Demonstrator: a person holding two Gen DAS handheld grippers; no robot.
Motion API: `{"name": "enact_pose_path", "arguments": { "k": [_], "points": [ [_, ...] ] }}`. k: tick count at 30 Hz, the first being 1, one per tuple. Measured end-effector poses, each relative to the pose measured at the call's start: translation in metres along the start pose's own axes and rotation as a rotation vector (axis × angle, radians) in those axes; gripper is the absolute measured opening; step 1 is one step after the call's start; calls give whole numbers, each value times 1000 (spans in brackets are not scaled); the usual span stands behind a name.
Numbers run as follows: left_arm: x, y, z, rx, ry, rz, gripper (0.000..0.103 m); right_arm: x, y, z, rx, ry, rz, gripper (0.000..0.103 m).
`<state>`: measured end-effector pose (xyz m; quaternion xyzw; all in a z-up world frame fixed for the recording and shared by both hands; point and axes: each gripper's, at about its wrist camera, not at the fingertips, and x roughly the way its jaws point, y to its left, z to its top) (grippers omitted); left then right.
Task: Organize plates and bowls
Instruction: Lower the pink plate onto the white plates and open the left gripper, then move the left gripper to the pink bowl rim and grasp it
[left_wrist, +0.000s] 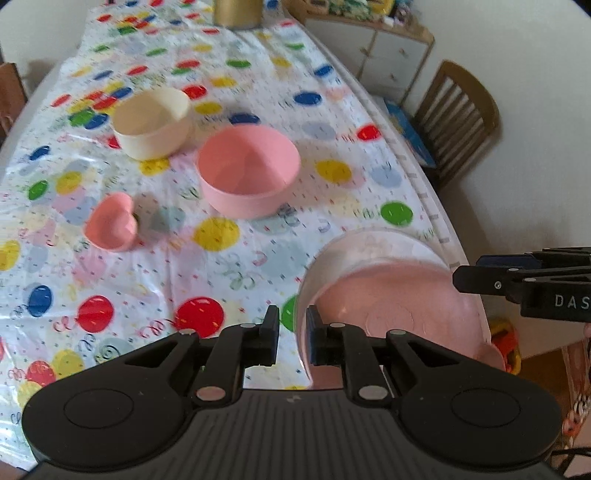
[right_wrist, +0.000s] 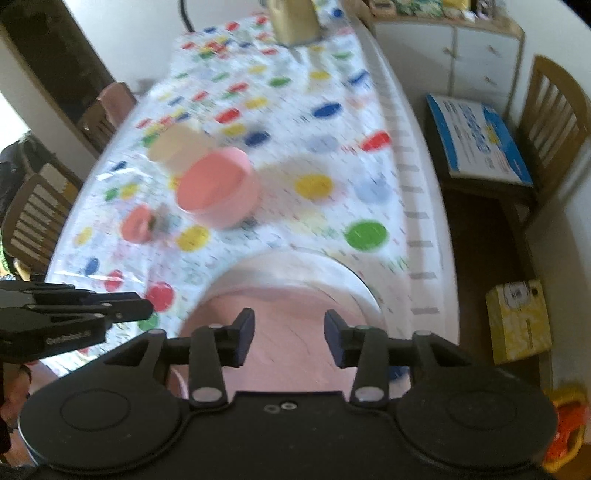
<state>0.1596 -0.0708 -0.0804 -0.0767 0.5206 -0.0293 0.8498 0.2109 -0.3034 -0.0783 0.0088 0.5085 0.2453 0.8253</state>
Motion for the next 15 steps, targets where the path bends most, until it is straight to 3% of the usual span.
{"name": "enact_pose_path", "arguments": {
  "k": [6,8,15],
  "points": [
    [-17,17,9,-39,-78,36,37,-5,27,20,-56,-69,33,57],
    [-20,23,14,-53,-99,48,48,-5,36,26,-70,-92,42,61],
    [-19,47,36,-87,-157,65,58,12,57,52,-98,-152,32,81]
  ]
}}
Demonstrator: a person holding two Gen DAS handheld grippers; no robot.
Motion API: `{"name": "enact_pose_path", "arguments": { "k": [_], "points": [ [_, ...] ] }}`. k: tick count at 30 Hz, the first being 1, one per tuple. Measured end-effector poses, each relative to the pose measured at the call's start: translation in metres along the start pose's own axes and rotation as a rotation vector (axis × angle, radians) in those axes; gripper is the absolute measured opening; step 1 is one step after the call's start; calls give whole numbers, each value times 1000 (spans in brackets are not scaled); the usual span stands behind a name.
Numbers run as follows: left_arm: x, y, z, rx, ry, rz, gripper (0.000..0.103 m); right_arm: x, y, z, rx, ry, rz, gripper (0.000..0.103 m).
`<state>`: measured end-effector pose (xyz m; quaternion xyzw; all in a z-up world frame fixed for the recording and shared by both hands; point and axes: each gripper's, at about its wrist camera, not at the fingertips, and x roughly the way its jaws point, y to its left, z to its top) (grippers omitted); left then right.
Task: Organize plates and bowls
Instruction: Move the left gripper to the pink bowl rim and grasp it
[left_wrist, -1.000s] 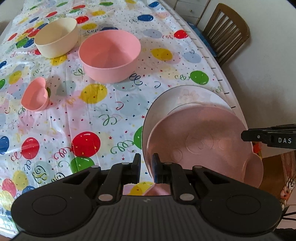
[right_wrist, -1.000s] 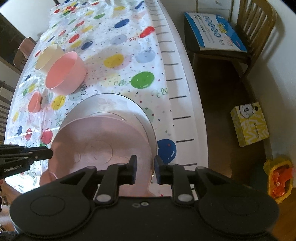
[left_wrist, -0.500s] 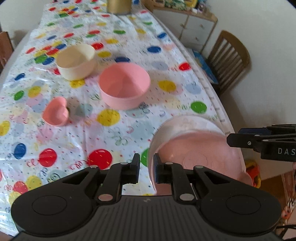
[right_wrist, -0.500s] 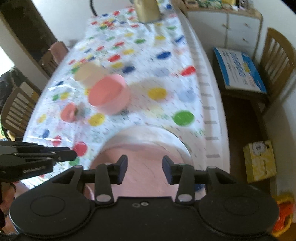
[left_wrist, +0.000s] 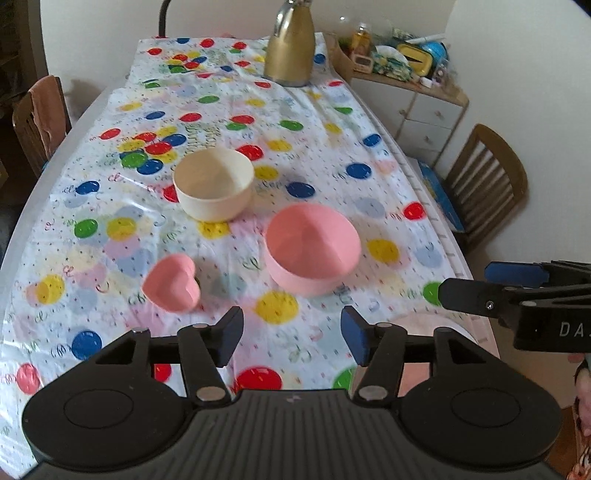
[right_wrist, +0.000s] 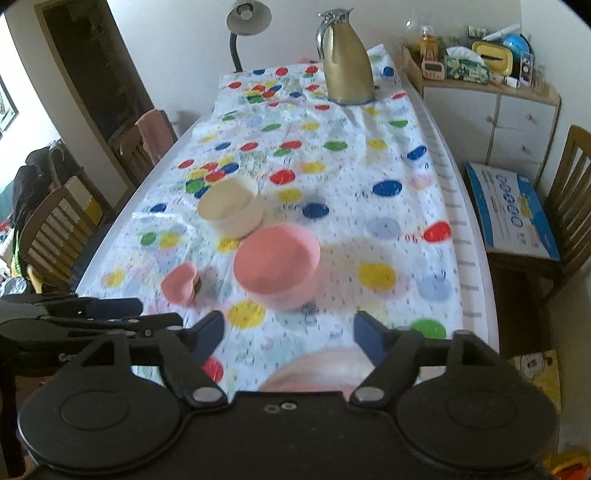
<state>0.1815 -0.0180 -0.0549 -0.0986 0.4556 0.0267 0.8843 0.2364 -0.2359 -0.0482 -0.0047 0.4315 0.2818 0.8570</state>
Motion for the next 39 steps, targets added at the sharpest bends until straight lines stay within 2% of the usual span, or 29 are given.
{"name": "enact_pose_path", "arguments": {
  "k": [4,5,11,18,22,28,34,37,39],
  "points": [
    [13,12,10,-15,-8,21,72,16,3,11,4,-41,-46,94],
    [16,15,12,-18,-7,24,73,19,3,14,3,-47,-51,96],
    [42,24,27,-25,-5,37,73,45,0,29,10,-39,-66,99],
    [86,36,43,-72,24,70,73,89,-10,40,26,24,-113,98],
    [107,40,50,-96,58,56,73,114,-15,40,40,75,-126,95],
    [132,40,56,-112,95,55,73,139,-22,38,77,143,-125,81],
    [143,33,58,-94,94,63,73,150,-20,40,87,174,-99,65],
    [145,32,58,-102,95,57,72,154,-20,40,96,184,-100,52],
    [145,30,58,-92,89,64,67,157,-21,40,110,196,-102,43]
  ]
}}
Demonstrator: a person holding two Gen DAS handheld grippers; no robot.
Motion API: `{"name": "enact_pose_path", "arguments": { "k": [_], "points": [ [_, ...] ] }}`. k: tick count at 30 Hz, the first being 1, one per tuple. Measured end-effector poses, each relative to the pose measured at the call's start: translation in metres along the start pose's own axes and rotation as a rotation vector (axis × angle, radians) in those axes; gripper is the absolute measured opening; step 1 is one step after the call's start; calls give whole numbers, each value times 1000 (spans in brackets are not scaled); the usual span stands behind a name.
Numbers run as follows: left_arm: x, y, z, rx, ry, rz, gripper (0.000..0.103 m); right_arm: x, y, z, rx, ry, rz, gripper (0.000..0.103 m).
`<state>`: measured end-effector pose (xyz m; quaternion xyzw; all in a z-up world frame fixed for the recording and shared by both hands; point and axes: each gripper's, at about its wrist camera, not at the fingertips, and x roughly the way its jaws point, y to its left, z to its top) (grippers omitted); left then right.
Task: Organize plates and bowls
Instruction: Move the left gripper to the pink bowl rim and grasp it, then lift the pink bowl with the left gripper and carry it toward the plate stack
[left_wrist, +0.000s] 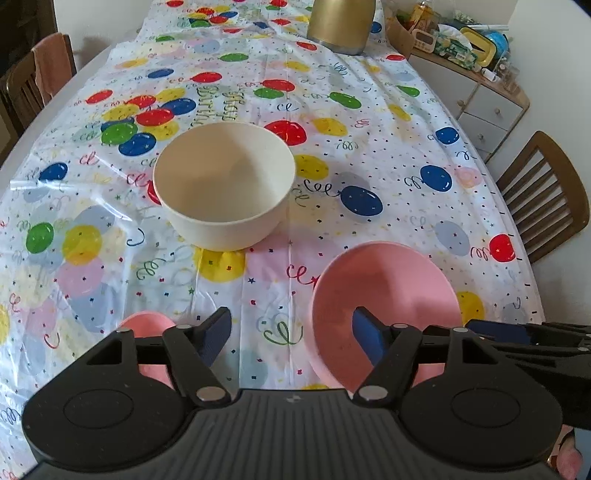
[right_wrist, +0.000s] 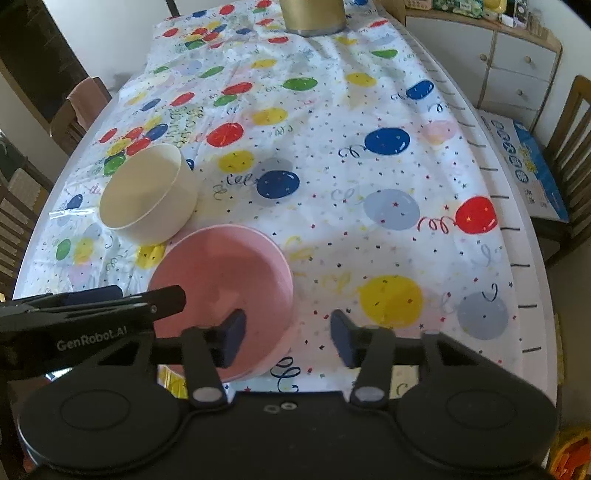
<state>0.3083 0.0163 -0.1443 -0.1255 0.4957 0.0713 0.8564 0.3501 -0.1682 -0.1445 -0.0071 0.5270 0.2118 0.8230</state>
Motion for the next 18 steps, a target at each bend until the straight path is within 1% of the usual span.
{"name": "enact_pose_path", "arguments": {
  "k": [1,2,3,4,5,6,7,11,14,18],
  "points": [
    [1,-1,0,2,2,-1,60,1,-1,0,8,5,1,41],
    [2,-2,0,0,7,-2,50,2,-1,0,15,8,0,36],
    [3,-2,0,-2,14,-4,45,3,-1,0,21,12,0,32],
    [5,-3,0,-6,24,-4,37,4,-1,0,25,17,-2,29],
    [6,-3,0,-8,33,-5,34,4,-1,0,28,20,-3,26],
    [7,-4,0,-12,39,-5,33,5,-1,0,32,23,-6,22],
    [8,-4,-1,-16,42,-4,31,5,-1,0,34,28,-11,21],
    [9,-4,-4,-33,51,-12,17,6,2,0,48,37,-8,11],
    [8,-5,-6,-39,49,-18,11,6,6,0,45,38,-29,11],
    [5,-5,-9,-40,48,-13,11,4,9,-2,50,41,-35,10]
  ]
}}
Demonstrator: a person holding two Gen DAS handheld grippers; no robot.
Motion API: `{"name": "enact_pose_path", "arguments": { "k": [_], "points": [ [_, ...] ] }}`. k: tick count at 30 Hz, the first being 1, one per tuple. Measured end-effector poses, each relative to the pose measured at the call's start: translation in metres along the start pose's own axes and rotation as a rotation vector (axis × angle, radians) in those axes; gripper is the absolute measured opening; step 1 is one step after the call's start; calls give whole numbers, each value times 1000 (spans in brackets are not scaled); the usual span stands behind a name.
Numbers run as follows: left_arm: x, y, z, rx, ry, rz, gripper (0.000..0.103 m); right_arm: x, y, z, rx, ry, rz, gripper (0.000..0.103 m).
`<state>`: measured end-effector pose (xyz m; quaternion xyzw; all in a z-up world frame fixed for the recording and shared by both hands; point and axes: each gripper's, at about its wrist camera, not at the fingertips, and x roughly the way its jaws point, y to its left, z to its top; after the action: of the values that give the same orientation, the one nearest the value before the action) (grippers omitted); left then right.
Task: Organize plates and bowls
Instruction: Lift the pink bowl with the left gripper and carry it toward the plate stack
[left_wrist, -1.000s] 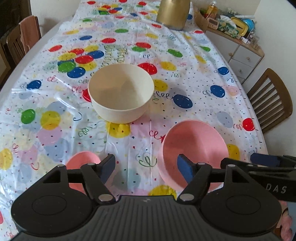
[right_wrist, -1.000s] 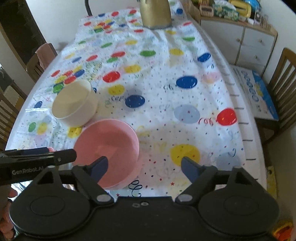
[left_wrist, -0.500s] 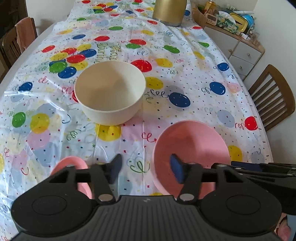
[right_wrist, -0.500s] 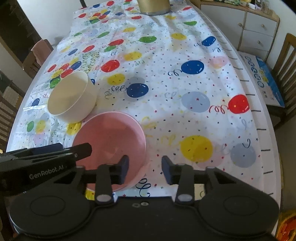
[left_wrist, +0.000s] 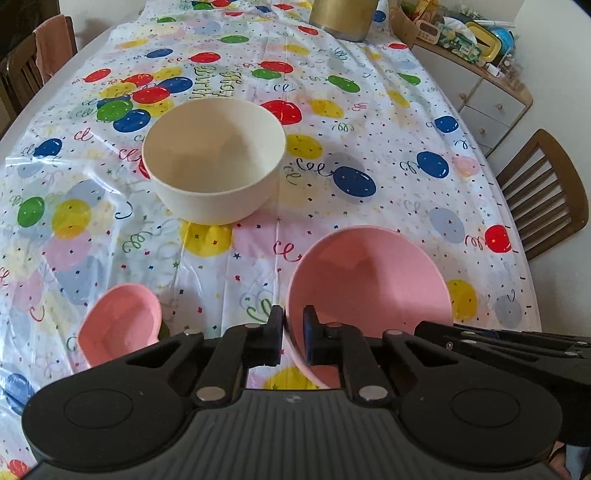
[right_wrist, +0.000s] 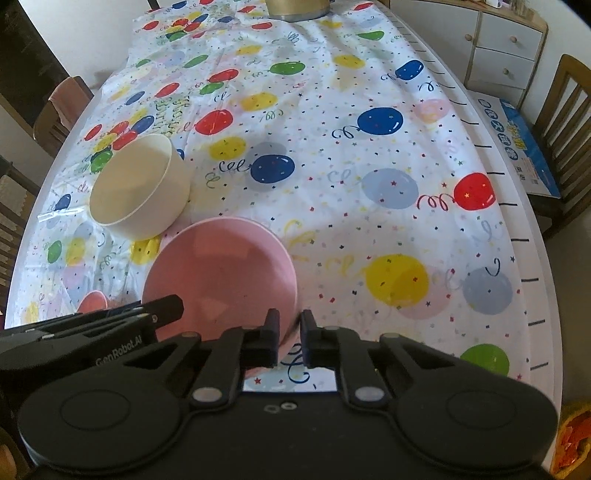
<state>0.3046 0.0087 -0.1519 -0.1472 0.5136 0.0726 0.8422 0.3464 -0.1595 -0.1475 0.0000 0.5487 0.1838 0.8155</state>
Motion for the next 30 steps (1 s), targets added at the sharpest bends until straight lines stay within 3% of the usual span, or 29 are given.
{"name": "enact_pose_path", "arguments": {
  "k": [17,30],
  "points": [
    [-54,24,-35,-35,-6,42,11,-39,27,-32,-59,-15,74,10],
    [-92,56,-77,-88,-3,98,11,-56,61,-70,-130,23,143,11]
  ]
}}
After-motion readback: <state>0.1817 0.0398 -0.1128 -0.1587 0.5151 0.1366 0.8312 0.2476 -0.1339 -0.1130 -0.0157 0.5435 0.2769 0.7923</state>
